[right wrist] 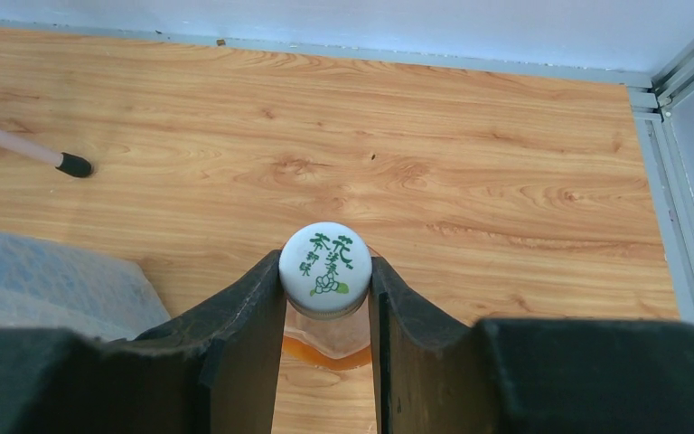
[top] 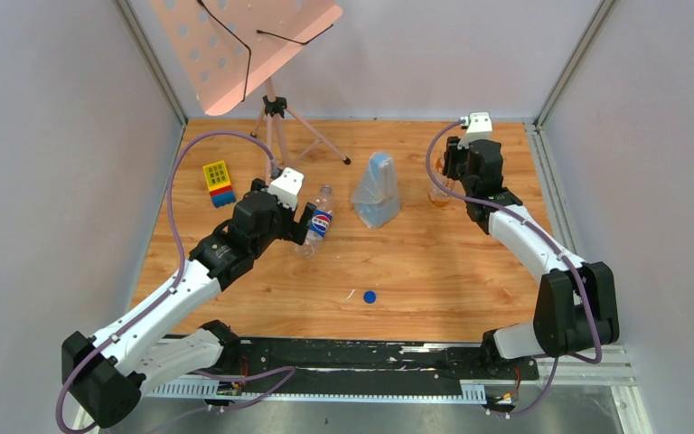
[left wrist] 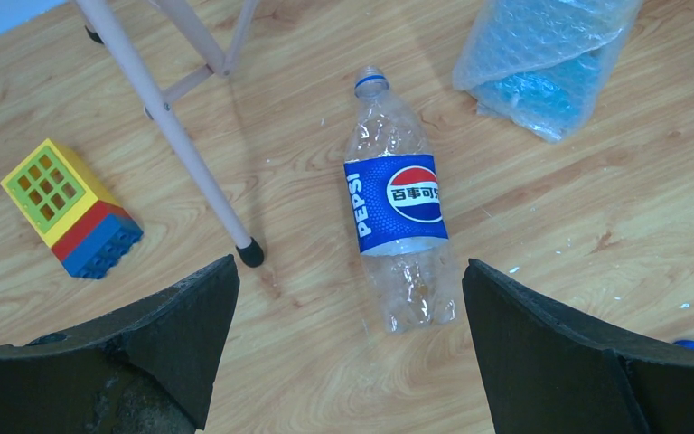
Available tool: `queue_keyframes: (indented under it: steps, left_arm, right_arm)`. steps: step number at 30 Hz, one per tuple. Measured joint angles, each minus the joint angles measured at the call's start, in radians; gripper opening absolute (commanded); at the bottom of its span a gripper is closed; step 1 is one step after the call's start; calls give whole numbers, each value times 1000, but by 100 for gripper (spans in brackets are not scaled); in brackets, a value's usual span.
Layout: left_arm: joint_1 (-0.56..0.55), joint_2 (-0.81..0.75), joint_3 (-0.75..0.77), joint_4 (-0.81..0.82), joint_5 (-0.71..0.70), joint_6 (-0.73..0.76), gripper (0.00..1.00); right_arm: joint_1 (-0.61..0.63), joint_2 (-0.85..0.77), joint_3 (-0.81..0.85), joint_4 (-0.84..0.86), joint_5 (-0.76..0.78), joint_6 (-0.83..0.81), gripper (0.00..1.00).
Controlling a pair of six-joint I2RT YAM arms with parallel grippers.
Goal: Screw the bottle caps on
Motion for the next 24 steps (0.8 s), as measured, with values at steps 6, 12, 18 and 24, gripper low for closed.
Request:
queue_keyframes:
  steps: [6, 12, 18, 24]
  left_arm:
    - [0, 0, 0, 0, 1, 2, 100]
    - [0, 0, 0, -3, 5, 5, 100]
    - [0, 0, 0, -11, 9, 5, 100]
    - [0, 1, 5, -29, 11, 5, 100]
  right_arm:
    - [-1, 0, 0, -6, -4, 18, 48]
    - [-1, 0, 4, -53, -11, 39, 59]
    - [-1, 0, 18, -105, -16, 57, 66]
    - [-1, -24, 32, -149, -31, 69, 70]
